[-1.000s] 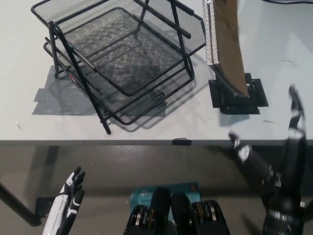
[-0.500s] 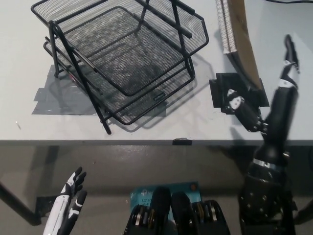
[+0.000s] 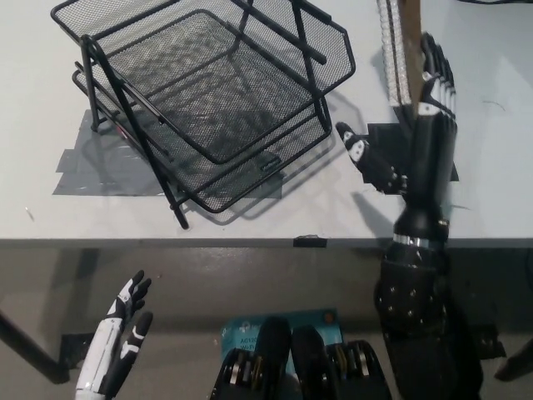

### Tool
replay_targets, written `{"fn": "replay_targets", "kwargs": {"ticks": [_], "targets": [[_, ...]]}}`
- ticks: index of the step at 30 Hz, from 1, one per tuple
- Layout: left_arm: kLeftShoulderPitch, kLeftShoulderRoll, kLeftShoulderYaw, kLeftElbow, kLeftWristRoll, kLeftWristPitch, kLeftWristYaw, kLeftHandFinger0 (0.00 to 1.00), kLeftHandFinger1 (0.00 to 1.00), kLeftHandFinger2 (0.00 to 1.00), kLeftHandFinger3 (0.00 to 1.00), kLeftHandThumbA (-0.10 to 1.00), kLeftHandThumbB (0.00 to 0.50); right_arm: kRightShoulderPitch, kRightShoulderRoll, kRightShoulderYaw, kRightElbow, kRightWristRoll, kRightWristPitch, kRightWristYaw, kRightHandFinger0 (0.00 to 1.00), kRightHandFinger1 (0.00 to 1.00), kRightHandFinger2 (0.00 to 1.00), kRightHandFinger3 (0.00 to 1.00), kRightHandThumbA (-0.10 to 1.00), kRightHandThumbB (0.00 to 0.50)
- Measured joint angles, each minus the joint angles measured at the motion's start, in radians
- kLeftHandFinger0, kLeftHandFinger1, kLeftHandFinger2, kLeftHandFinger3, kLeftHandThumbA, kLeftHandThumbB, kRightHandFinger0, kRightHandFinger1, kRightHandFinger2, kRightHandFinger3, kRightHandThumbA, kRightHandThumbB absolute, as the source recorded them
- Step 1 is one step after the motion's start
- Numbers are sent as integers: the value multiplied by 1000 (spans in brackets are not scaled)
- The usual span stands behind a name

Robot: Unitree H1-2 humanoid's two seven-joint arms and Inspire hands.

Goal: A person hands a notebook to the robot and the robot grabs it with its right hand and places it in the file tray kept in the centre of the desk infront of it.

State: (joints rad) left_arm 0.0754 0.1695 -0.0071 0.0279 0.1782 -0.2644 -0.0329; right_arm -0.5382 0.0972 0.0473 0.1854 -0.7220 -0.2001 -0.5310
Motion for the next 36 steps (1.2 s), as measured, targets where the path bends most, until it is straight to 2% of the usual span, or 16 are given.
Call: {"fn": "replay_targets", "kwargs": {"ticks": [4, 14, 15, 19, 20, 21, 22, 23, 24, 25, 26, 27, 29, 36], "targets": [[-1, 1, 0, 0, 0, -1, 0, 1000, 1000, 1000, 1000, 950, 296, -36, -9, -12, 33, 16, 0, -9, 1000, 1000, 1000, 1000, 924, 319], [-6, 1, -7, 0, 0, -3, -1, 1000, 1000, 1000, 1000, 980, 324, -101, -26, -35, 158, 51, -5, -68, 1000, 1000, 1000, 1000, 921, 322], [-7, 1, -7, 0, 0, -3, -1, 1000, 1000, 1000, 1000, 986, 320, -107, -30, -38, 171, 56, -5, -73, 1000, 1000, 1000, 1000, 930, 337], [-10, 2, -9, 0, 0, -4, -1, 1000, 1000, 1000, 1000, 1000, 308, -137, -43, -60, 230, 84, -5, -89, 1000, 1000, 1000, 1000, 947, 299], [-10, 3, -11, 0, 1, -5, -1, 1000, 1000, 1000, 1000, 998, 307, -142, -45, -65, 246, 89, -2, -91, 1000, 1000, 1000, 1000, 852, 232], [-11, 3, -11, 0, 2, -6, -1, 1000, 1000, 1000, 1000, 993, 300, -144, -47, -70, 258, 94, -1, -93, 563, 480, 537, 735, 683, 48], [-11, 4, -12, 0, 2, -8, -1, 1000, 1000, 1000, 1000, 992, 300, -148, -48, -76, 268, 103, -3, -96, 254, 293, 387, 569, 662, 34], [-12, 5, -12, 0, 2, -10, -1, 1000, 1000, 1000, 1000, 990, 299, -153, -49, -88, 287, 119, -13, -100, 10, 13, 29, 240, 684, 31], [-13, 6, -13, 0, 2, -12, -1, 1000, 1000, 1000, 1000, 989, 298, -156, -53, -100, 302, 136, -23, -102, 2, 3, 6, 108, 704, 30], [-13, 6, -13, 0, 2, -14, -1, 1000, 1000, 1000, 1000, 988, 297, -158, -59, -109, 312, 153, -31, -104, 0, 1, 1, 25, 731, 24], [-14, 6, -13, 0, 2, -14, -1, 1000, 1000, 1000, 1000, 972, 300, -158, -62, -113, 315, 160, -35, -106, 0, 0, 0, 1, 846, 44], [-15, 7, -13, 0, 2, -14, -1, 1000, 1000, 1000, 1000, 970, 301, -158, -67, -118, 319, 169, -42, -111, 0, 0, 0, 0, 895, 52], [-18, 8, -13, 0, 2, -15, -1, 1000, 1000, 1000, 1000, 969, 302, -160, -74, -126, 321, 179, -50, -127, 0, 0, 0, 0, 924, 58], [-19, 8, -17, 0, 2, -16, -1, 1000, 1000, 1000, 1000, 965, 284, -166, -71, -139, 301, 212, -52, -163, 0, 0, 0, 0, 892, 35]]}}
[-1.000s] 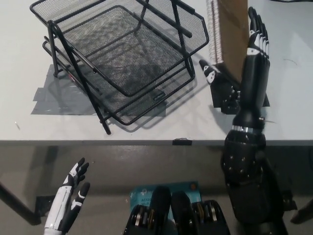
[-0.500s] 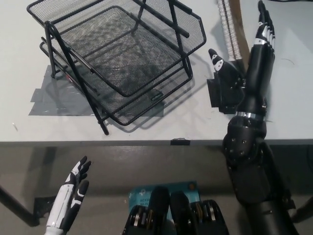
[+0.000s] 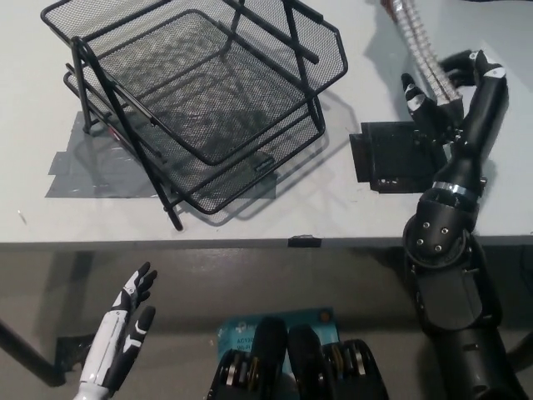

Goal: A person hands a notebook to the robot and the robot grabs it with its right hand and places it in the file tray kept in the centre of the desk infront of it.

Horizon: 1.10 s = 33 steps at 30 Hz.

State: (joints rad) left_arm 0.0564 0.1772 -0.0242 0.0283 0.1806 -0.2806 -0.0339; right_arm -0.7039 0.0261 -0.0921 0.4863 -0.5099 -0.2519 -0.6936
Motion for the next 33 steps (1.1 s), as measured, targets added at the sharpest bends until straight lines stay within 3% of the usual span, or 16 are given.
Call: {"fn": "replay_targets", "kwargs": {"ticks": [5, 8, 10, 14, 16, 20, 28, 30, 33], "targets": [[-1, 0, -6, 1, 0, -3, 0, 1000, 1000, 1000, 1000, 961, 290, 0, 12, -6, -31, 17, 1, -9, 0, 0, 0, 0, 880, 27], [-1, 2, -10, 1, 1, -3, 0, 1000, 1000, 1000, 1000, 969, 294, 1, 14, -15, -67, 29, 1, -11, 0, 0, 0, 0, 868, 47], [-2, 5, -14, 1, 1, -3, 0, 1000, 1000, 1000, 1000, 973, 298, 1, 15, -21, -81, 29, 1, -19, 0, 0, 0, 0, 848, 20], [0, 14, -20, 2, 3, -3, 0, 1000, 1000, 1000, 1000, 975, 298, 14, 15, -37, -114, 37, 2, -28, 0, 0, 0, 0, 870, 39], [1, 19, -20, 2, 5, -3, 0, 1000, 1000, 1000, 1000, 975, 303, 25, 15, -46, -128, 46, 2, -28, 0, 0, 0, 0, 877, 15], [2, 21, -22, 6, 8, -3, 0, 1000, 1000, 1000, 1000, 953, 294, 39, 15, -74, -182, 61, 7, -28, 0, 0, 0, 0, 922, 49], [2, 21, -23, 14, 10, -3, 0, 1000, 1000, 1000, 1000, 969, 300, 35, 6, -112, -344, 84, 10, -38, 0, 0, 0, 0, 888, 88], [2, 21, -23, 15, 11, -3, 0, 1000, 1000, 1000, 1000, 980, 301, 34, 4, -109, -395, 81, 13, -35, 0, 0, 0, 0, 869, 52], [2, 21, -23, 16, 16, -3, 0, 1000, 1000, 1000, 1000, 978, 301, 27, -8, -88, -473, 59, 16, -23, 0, 0, 0, 0, 854, 43]]}}
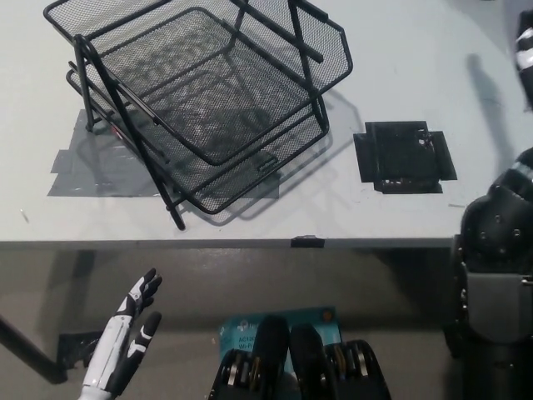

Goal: A person hands a notebook to the robot and the robot grabs it with its right hand and places it in the file tray kept in the centre of the desk infront of it.

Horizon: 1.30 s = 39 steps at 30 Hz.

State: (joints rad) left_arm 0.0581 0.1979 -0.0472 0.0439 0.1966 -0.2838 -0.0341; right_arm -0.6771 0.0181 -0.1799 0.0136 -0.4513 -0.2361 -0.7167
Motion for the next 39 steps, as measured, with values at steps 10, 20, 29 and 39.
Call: {"fn": "replay_targets", "kwargs": {"ticks": [10, 20, 29, 39], "targets": [[33, 0, -4, 0, 4, -12, 0, 1000, 1000, 1000, 1000, 966, 301, -2, -58, 192, -111, -157, 10, 91, 0, 0, 0, 2, 769, 0], [34, 0, -4, 3, 4, -30, 0, 1000, 1000, 1000, 1000, 985, 299, -27, -145, 366, 62, -330, -48, 108, 0, 0, 52, 127, 748, 0], [34, 0, -7, 3, 6, -33, 0, 1000, 1000, 1000, 1000, 990, 314, -89, -204, 458, 201, -448, -75, 108, 0, 0, 67, 82, 762, 0], [29, 1, -12, 6, 2, -35, -1, 1000, 1000, 1000, 1000, 992, 302, -107, -233, 532, 307, -573, -80, 74, 0, 0, 57, 41, 776, 0]]}}
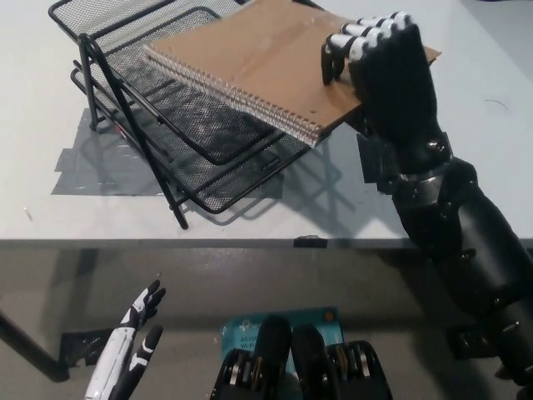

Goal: A person hands a notebook to the robot and the robot grabs it with its right hand and places it in the file tray kept in the centre of the desk infront of it.

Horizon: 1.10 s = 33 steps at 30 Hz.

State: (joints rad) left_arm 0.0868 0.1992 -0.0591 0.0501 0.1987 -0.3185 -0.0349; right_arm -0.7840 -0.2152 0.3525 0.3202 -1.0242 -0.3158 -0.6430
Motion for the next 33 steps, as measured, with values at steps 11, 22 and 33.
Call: {"fn": "replay_targets", "kwargs": {"ticks": [11, 22, 33], "targets": [[-3, 1, -6, 2, 0, -3, 0, 1000, 1000, 1000, 1000, 999, 299, 1, 0, 31, 22, -53, -9, -38, 0, 0, 226, 261, 813, 0], [-3, 3, -11, 2, 3, -3, 0, 1000, 1000, 1000, 1000, 1000, 267, -14, 35, 27, 56, -54, -14, -81, 0, 0, 177, 209, 771, 0], [-3, 12, -21, 1, 17, -6, 0, 1000, 1000, 1000, 1000, 1000, 261, -77, 100, 24, 179, -54, -11, -159, 0, 0, 164, 156, 804, 0]]}}
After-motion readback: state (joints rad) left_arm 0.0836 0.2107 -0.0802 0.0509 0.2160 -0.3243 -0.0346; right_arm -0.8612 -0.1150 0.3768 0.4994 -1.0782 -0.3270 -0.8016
